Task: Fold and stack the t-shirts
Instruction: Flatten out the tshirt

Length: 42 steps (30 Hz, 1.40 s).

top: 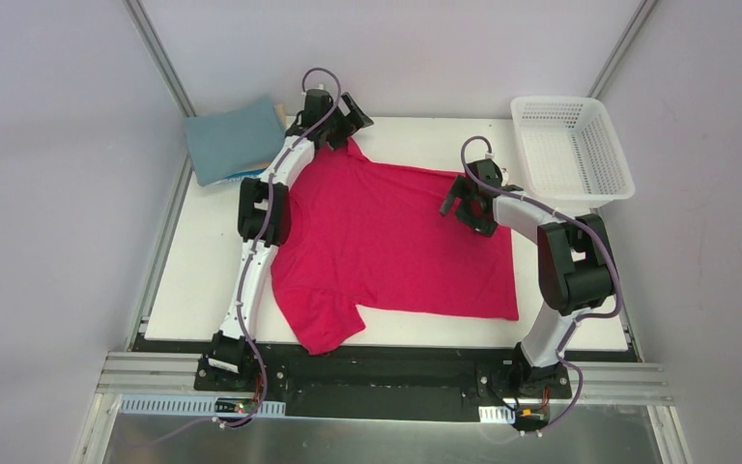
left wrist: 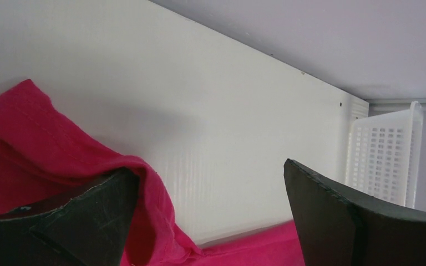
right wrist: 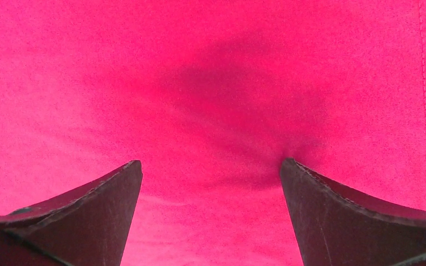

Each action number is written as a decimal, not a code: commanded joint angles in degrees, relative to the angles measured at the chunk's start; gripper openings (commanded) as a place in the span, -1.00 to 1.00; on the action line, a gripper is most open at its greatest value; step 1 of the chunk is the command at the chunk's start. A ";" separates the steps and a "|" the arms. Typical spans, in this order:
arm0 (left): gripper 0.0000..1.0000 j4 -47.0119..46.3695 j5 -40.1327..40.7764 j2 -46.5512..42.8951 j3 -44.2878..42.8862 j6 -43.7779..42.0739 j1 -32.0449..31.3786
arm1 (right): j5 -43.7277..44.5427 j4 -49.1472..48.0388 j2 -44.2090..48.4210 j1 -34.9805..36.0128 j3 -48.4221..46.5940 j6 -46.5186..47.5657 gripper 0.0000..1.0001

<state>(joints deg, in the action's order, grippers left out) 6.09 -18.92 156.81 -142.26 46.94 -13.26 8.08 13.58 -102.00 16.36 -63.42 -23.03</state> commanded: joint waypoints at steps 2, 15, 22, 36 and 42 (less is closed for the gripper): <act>0.98 -1.40 8.61 -2.68 -1.44 -4.82 -3.34 | 2.04 2.70 -0.28 -0.25 -1.41 -0.07 0.99; 0.98 7.65 8.82 -9.56 3.23 -34.58 -6.80 | 2.81 3.47 1.27 -0.23 -0.22 -0.17 0.99; 0.98 4.90 13.11 -5.42 -1.19 -32.40 -9.94 | 2.66 2.84 2.13 -0.26 0.61 -0.20 0.99; 0.98 3.75 16.17 -29.30 20.86 -36.58 -9.86 | 2.54 2.69 6.01 0.07 -0.31 0.83 0.99; 0.98 6.30 26.22 -38.44 35.59 -32.90 -7.85 | 2.54 3.76 7.65 1.34 -0.24 1.62 0.99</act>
<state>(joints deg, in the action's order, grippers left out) 11.79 0.45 126.32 -115.02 12.27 -22.94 10.07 16.08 -97.91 16.69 -62.74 -22.41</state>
